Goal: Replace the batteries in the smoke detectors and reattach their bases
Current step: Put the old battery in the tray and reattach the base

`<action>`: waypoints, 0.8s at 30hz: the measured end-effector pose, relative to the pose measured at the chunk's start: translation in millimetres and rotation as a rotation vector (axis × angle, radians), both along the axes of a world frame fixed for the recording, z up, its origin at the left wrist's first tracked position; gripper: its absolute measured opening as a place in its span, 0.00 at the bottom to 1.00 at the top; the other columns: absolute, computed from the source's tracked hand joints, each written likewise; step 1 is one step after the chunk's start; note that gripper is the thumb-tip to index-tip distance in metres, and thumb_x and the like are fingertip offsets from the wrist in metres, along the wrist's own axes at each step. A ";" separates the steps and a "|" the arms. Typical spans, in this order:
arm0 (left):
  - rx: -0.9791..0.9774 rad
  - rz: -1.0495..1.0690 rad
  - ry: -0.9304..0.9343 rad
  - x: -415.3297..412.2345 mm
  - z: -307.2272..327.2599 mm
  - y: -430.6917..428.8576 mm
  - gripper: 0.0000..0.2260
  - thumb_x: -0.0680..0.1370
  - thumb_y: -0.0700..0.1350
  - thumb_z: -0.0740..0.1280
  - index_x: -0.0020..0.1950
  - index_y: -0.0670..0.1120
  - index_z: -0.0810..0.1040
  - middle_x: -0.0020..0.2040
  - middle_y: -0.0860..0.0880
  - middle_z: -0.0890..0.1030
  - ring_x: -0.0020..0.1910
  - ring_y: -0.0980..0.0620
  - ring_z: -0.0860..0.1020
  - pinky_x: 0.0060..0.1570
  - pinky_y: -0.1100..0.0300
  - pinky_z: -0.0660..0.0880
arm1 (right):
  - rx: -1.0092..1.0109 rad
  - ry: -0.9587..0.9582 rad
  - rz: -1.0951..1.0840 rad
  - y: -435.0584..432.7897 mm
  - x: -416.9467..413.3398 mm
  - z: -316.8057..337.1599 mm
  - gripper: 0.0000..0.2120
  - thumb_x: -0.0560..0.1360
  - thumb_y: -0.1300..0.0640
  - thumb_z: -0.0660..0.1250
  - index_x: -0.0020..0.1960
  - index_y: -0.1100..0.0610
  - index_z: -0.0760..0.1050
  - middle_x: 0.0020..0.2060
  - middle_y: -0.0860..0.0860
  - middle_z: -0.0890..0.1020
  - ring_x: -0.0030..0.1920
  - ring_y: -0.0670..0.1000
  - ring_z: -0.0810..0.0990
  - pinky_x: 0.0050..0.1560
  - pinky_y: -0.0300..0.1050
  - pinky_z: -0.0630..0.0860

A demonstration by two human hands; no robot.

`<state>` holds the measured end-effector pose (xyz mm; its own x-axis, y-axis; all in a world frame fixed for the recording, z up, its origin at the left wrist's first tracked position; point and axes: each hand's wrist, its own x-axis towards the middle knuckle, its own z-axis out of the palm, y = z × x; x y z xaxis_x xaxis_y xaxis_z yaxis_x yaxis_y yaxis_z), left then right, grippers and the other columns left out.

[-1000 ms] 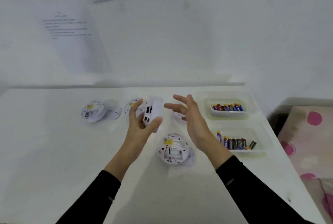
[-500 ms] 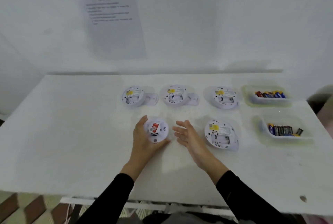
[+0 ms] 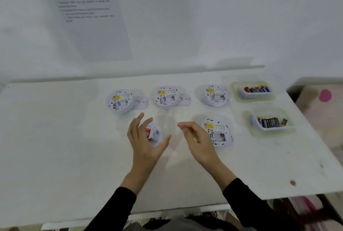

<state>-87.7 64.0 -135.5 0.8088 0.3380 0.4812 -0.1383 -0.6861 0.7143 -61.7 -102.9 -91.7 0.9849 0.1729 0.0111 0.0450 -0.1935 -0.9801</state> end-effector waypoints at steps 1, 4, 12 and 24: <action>-0.050 -0.053 -0.043 2.9 5.2 -10.1 0.28 0.71 0.56 0.73 0.66 0.45 0.72 0.70 0.46 0.70 0.73 0.51 0.65 0.70 0.53 0.64 | -0.003 -0.089 -0.056 -10.0 2.1 2.6 0.11 0.80 0.64 0.60 0.53 0.53 0.80 0.52 0.43 0.82 0.56 0.41 0.78 0.55 0.32 0.72; -0.202 -0.268 0.027 12.6 10.1 -45.9 0.22 0.75 0.47 0.72 0.66 0.51 0.71 0.68 0.51 0.73 0.69 0.56 0.70 0.66 0.57 0.70 | -0.028 -0.278 -0.229 -46.2 10.0 1.1 0.12 0.76 0.65 0.58 0.50 0.56 0.80 0.53 0.47 0.81 0.57 0.47 0.78 0.56 0.39 0.74; -0.529 -0.302 0.628 41.6 13.0 -114.5 0.15 0.85 0.50 0.56 0.67 0.49 0.75 0.65 0.51 0.78 0.61 0.56 0.75 0.53 0.76 0.68 | -0.145 0.073 -0.144 -108.0 29.9 -21.9 0.22 0.79 0.69 0.54 0.69 0.53 0.70 0.63 0.47 0.75 0.65 0.45 0.72 0.63 0.32 0.70; -1.362 -0.478 0.458 97.7 70.4 -199.8 0.20 0.83 0.51 0.61 0.73 0.43 0.71 0.66 0.41 0.79 0.64 0.40 0.79 0.62 0.39 0.75 | 0.077 -0.121 -0.069 -190.4 84.9 31.2 0.21 0.79 0.69 0.58 0.68 0.52 0.73 0.66 0.44 0.76 0.67 0.40 0.72 0.67 0.40 0.71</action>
<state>10.0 -135.8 -65.0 0.9570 -0.0259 -0.2891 0.2538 0.5578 0.7902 23.2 -293.3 -60.6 0.9851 0.0991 0.1407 0.1526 -0.1245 -0.9804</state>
